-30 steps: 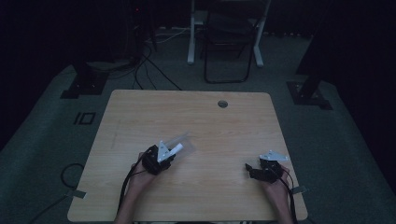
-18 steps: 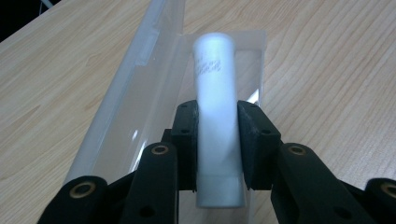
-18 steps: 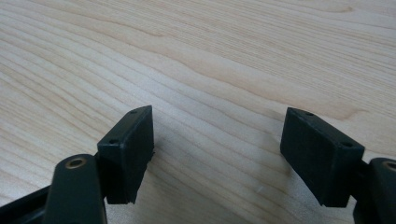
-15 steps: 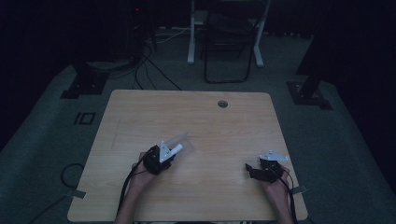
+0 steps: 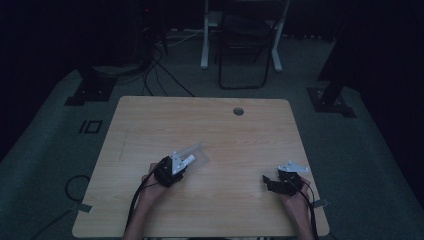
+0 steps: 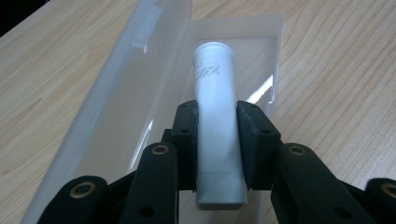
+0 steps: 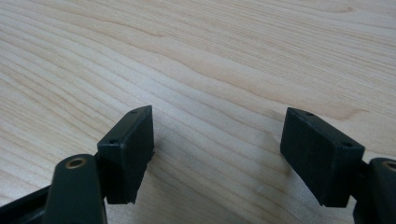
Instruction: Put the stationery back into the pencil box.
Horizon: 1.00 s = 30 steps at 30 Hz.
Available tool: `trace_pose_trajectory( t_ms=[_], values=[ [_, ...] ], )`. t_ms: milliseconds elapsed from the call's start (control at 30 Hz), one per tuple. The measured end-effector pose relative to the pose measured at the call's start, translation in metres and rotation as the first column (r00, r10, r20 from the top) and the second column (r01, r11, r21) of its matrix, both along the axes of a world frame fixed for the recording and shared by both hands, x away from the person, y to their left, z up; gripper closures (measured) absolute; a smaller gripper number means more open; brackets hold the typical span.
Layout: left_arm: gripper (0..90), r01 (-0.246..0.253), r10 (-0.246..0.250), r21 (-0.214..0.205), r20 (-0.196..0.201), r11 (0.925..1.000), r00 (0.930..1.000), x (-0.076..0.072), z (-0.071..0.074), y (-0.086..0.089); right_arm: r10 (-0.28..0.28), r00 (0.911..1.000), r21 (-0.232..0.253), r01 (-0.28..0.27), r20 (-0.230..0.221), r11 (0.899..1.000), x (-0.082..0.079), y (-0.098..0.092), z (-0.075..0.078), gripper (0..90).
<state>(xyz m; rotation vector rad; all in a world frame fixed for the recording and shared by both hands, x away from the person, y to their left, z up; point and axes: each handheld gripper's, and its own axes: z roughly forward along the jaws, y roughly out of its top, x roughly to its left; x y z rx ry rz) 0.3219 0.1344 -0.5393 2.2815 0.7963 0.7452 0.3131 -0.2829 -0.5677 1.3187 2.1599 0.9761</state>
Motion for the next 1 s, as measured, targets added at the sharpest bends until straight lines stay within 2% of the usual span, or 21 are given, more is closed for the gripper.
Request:
trace_pose_trajectory(
  t_ms=[367, 467, 667, 800, 900, 967, 1000],
  values=[
    [64.4, -0.006, 0.005, 0.006, 0.016, 1.0000, 0.9999, -0.003, 0.001, -0.001, 0.000, 1.0000, 0.000, 0.000, 0.000, 1.000, 0.000, 0.000, 0.000, 25.8],
    [61.6, 0.006, -0.006, -0.013, 0.023, 0.9999, 0.9997, -0.008, 0.005, -0.002, 0.000, 1.0000, 0.000, 0.000, 0.000, 1.000, 0.000, 0.000, 0.000, 25.8],
    [57.6, 0.016, -0.014, -0.091, 0.027, 0.9957, 0.9995, -0.019, 0.013, 0.001, 0.000, 1.0000, 0.001, 0.000, -0.001, 1.000, 0.000, 0.000, 0.000, 25.8],
    [55.4, 0.020, -0.018, -0.167, 0.013, 0.9858, 0.9998, -0.029, 0.014, 0.004, 0.000, 1.0000, 0.002, 0.000, -0.001, 1.000, 0.000, 0.000, 0.000, 25.8],
    [54.4, 0.026, -0.028, -0.208, -0.007, 0.9778, 0.9996, -0.036, 0.011, 0.007, 0.001, 1.0000, 0.002, -0.001, -0.001, 1.000, 0.000, 0.000, 0.000, 25.4],
    [53.9, 0.028, -0.035, -0.243, -0.021, 0.9697, 0.9992, -0.042, 0.007, 0.009, 0.003, 1.0000, 0.002, -0.003, -0.001, 1.000, 0.000, 0.000, 0.000, 25.3],
    [53.6, 0.030, -0.040, -0.267, -0.035, 0.9632, 0.9986, -0.045, 0.005, 0.010, 0.003, 1.0000, 0.002, -0.003, -0.001, 1.000, 0.000, 0.000, 0.000, 25.2]
  ],
)
